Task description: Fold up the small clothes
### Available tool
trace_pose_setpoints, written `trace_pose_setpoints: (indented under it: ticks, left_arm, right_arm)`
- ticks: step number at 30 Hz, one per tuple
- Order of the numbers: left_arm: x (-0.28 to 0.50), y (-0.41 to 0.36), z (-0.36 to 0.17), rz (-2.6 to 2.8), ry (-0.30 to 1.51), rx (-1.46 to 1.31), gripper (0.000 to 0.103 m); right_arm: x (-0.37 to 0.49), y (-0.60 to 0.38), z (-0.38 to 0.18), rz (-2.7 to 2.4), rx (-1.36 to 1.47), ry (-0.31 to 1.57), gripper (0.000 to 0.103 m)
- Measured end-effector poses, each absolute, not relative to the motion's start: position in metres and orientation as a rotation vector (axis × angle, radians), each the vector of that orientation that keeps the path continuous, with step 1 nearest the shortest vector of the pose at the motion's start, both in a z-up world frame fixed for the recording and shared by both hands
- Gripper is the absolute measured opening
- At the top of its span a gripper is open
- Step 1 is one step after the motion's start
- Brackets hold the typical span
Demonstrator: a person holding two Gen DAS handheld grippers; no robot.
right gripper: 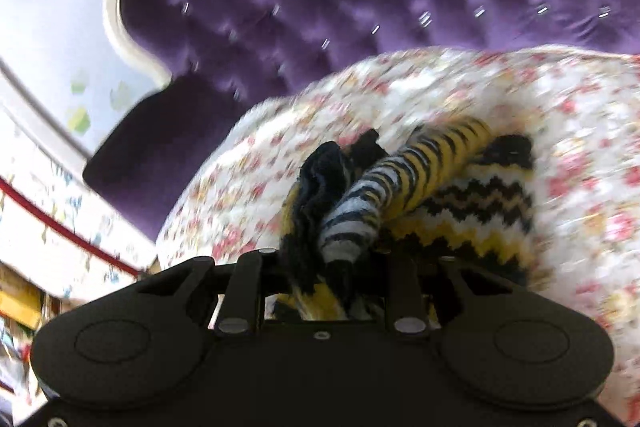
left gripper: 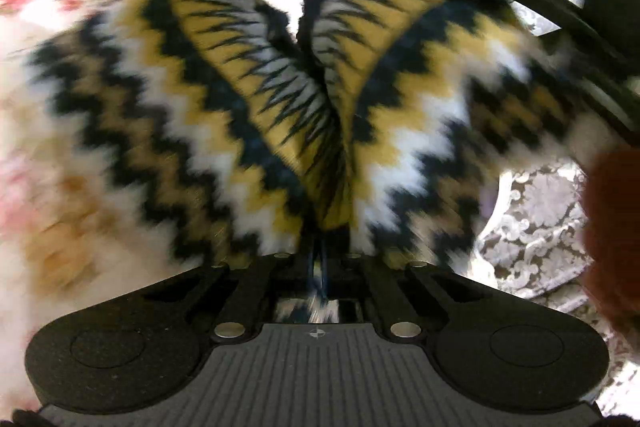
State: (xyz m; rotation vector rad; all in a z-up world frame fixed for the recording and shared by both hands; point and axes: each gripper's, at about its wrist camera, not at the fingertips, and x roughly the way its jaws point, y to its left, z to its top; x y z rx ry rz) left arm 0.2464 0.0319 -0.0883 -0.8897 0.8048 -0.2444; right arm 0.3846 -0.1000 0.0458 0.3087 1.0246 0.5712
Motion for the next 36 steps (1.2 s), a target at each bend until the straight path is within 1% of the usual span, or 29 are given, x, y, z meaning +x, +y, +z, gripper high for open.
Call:
trace_pose_setpoints:
  ticks: [5,8,9,11,13,15,20,22,24,26,31,34,36]
  left_arm:
    - [0.217,0.047,-0.081,-0.246,0.845,-0.862,0.005]
    - [0.204,0.051,-0.079,-0.236,0.874,-0.817,0.01]
    - [0.199,0.053,-0.079,-0.242,0.869,-0.811,0.01]
    - [0.191,0.057,-0.077,-0.244,0.871,-0.789,0.01]
    - [0.185,0.059,-0.072,-0.251,0.869,-0.746,0.013]
    - [0.18,0.059,-0.066,-0.26,0.863,-0.704,0.023]
    - [0.171,0.06,-0.053,-0.282,0.852,-0.59,0.026]
    - [0.167,0.06,-0.043,-0.289,0.828,-0.53,0.029]
    - [0.165,0.059,-0.032,-0.295,0.801,-0.471,0.038]
    - [0.159,0.057,-0.021,-0.307,0.78,-0.424,0.039]
    - [0.163,0.052,0.004,-0.345,0.71,-0.304,0.04]
    - [0.175,0.05,0.018,-0.341,0.654,-0.254,0.044]
    - [0.189,0.047,0.023,-0.316,0.63,-0.217,0.045]
  right_arm:
    - [0.381,-0.072,0.029,0.563,0.27,1.073,0.034]
    - [0.377,-0.062,0.023,0.553,0.252,1.082,0.035]
    - [0.377,-0.059,0.021,0.552,0.249,1.086,0.035]
    - [0.377,-0.051,0.018,0.562,0.227,1.092,0.04]
    - [0.374,-0.049,0.019,0.592,0.252,1.081,0.054]
    - [0.371,-0.051,0.024,0.641,0.299,1.065,0.061]
    - [0.359,-0.071,0.054,0.762,0.422,0.979,0.062]
    - [0.352,-0.088,0.067,0.76,0.437,0.932,0.066]
    - [0.346,-0.108,0.075,0.734,0.441,0.896,0.068]
    - [0.341,-0.128,0.078,0.684,0.423,0.865,0.068]
    - [0.329,-0.177,0.062,0.537,0.408,0.844,0.069]
    - [0.323,-0.199,0.049,0.461,0.409,0.85,0.069]
    - [0.317,-0.206,0.042,0.426,0.39,0.855,0.069]
